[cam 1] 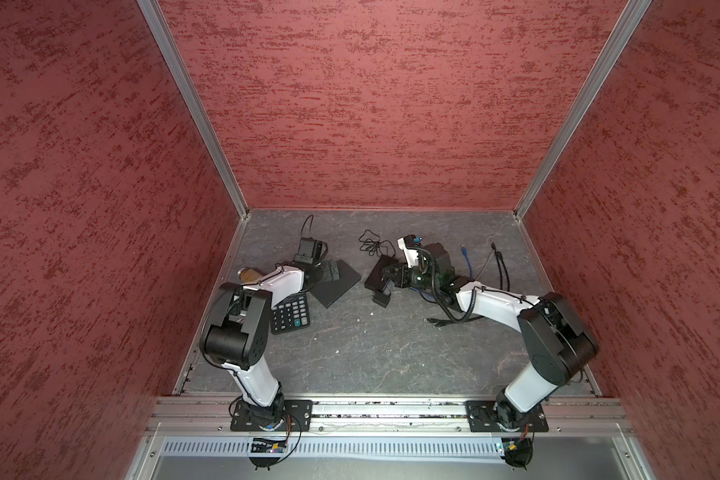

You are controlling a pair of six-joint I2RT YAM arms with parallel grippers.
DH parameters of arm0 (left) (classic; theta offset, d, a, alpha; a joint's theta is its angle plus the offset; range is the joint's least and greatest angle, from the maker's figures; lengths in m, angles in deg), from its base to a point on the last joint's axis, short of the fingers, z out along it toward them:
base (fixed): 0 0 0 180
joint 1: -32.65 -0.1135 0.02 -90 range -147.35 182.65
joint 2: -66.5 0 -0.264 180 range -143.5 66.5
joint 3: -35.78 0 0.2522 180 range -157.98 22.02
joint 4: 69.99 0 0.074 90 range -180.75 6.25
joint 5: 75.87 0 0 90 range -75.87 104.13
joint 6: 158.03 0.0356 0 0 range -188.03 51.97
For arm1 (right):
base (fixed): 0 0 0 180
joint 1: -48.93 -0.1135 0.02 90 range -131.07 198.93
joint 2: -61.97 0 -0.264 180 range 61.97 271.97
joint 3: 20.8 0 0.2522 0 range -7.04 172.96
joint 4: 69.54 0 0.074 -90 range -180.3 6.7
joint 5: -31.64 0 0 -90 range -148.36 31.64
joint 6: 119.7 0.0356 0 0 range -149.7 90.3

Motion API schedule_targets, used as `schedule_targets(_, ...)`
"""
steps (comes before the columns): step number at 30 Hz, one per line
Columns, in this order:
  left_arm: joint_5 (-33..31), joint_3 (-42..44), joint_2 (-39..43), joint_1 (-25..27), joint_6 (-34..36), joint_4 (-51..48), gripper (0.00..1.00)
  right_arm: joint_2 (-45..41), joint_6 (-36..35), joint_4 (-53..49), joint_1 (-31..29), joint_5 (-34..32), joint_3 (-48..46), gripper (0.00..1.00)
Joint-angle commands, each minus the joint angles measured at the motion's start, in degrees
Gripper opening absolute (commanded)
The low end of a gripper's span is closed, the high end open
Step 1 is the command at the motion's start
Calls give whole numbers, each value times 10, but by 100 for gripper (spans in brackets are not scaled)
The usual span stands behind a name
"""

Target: Insert the plug into the switch port

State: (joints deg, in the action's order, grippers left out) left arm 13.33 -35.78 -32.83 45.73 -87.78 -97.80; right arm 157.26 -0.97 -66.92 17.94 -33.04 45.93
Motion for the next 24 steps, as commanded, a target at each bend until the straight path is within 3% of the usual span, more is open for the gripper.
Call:
schedule_targets(1,17,-12,-20,-2,-9,-22,100,5,-7,-2,-2,-3,-7,9)
schedule_targets(9,32,34,6,18,-33,-15,100,7,-16,-8,-2,-5,-4,9)
schedule_targets(24,-2,59,57,151,-81,-64,100,33,-10,7,-2,3,-7,10)
